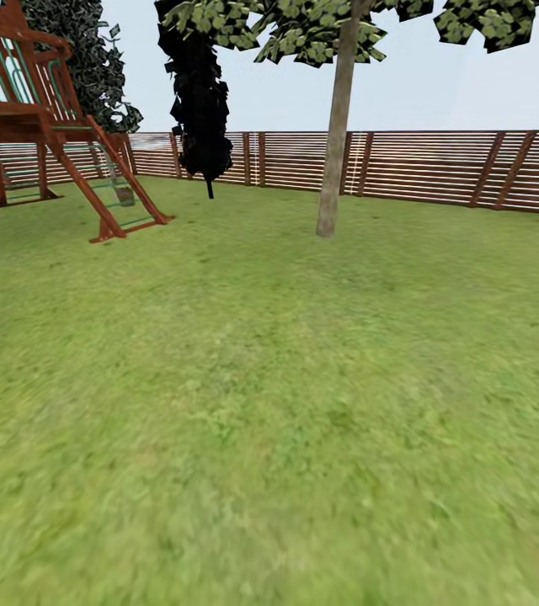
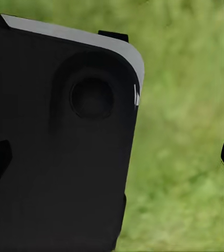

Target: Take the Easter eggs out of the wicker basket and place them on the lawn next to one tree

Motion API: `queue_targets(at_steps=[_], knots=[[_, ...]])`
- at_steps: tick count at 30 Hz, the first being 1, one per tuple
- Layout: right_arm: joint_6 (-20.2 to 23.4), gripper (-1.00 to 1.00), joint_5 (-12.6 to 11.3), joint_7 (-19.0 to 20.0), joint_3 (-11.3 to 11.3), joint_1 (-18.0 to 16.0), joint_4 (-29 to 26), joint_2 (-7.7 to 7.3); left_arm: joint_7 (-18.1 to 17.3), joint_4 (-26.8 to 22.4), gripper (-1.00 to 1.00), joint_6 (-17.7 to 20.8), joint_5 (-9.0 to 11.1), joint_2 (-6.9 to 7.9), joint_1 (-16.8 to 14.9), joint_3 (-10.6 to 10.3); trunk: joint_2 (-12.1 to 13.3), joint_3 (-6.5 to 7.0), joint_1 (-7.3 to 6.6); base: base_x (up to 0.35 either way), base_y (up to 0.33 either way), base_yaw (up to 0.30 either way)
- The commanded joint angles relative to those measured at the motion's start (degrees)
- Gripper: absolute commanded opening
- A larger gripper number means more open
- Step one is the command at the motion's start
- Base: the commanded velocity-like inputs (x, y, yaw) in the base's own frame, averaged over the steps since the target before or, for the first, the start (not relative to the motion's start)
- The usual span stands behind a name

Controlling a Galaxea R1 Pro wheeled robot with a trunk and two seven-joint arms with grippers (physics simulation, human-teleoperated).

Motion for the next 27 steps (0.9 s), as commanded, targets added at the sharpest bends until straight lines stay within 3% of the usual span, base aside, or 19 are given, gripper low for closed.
queue_targets(at_steps=[1, 8, 14, 27], knots=[[-0.17, 1.00, 0.39, 0.02, 0.03, -0.03, 0.04, -0.02, 0.03, 0.00, 1.00, -0.04, 0.08, -0.02, -0.02, 0.33, -0.02, -0.05, 0.03, 0.292, 0.000, 0.000], [-0.20, 1.00, 0.39, 0.02, 0.03, -0.04, 0.00, -0.17, 0.28, 0.03, 1.00, -0.02, 0.13, -0.02, -0.02, 0.33, -0.02, -0.05, 0.03, 0.304, 0.000, 0.000], [-0.28, 1.00, 0.39, 0.02, 0.03, -0.02, -0.03, -0.20, 2.56, 0.08, 1.00, -0.03, 0.16, -0.05, -0.02, 0.32, -0.02, -0.05, 0.03, 0.327, 0.000, 0.000], [-0.29, 1.00, 0.37, 0.02, 0.03, -0.04, -0.04, -0.14, 2.80, 0.09, 1.00, -0.07, 0.17, -0.05, -0.02, 0.33, -0.02, -0.05, 0.03, 0.328, 0.000, 0.000]])
